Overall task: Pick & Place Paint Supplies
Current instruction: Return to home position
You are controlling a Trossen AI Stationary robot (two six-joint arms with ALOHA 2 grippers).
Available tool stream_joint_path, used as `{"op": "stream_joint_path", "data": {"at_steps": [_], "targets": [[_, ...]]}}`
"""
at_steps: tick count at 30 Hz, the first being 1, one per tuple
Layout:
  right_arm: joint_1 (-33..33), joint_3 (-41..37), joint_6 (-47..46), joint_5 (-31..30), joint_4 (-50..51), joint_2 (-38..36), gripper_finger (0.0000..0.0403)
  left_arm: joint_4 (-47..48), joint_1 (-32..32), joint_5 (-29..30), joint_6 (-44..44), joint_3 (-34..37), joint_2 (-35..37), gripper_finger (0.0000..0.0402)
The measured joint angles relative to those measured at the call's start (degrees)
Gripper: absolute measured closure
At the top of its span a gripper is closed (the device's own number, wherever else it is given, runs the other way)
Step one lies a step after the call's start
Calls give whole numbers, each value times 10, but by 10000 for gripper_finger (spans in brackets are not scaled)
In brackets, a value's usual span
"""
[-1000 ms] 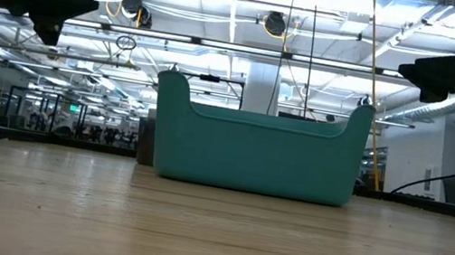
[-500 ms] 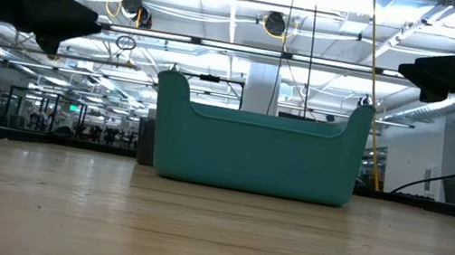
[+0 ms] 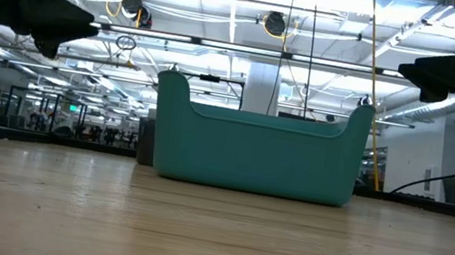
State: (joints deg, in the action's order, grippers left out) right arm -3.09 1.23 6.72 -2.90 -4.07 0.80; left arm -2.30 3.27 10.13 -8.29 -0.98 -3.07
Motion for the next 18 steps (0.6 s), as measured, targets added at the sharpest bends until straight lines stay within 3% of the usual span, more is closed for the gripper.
{"op": "stream_joint_path", "data": {"at_steps": [4, 18], "targets": [[0, 0, 0, 0, 0, 0, 248, 7, 0, -19, 15, -1, 28, 254], [0, 0, 0, 0, 0, 0, 248, 14, 0, -42, 60, -1, 27, 254]]}}
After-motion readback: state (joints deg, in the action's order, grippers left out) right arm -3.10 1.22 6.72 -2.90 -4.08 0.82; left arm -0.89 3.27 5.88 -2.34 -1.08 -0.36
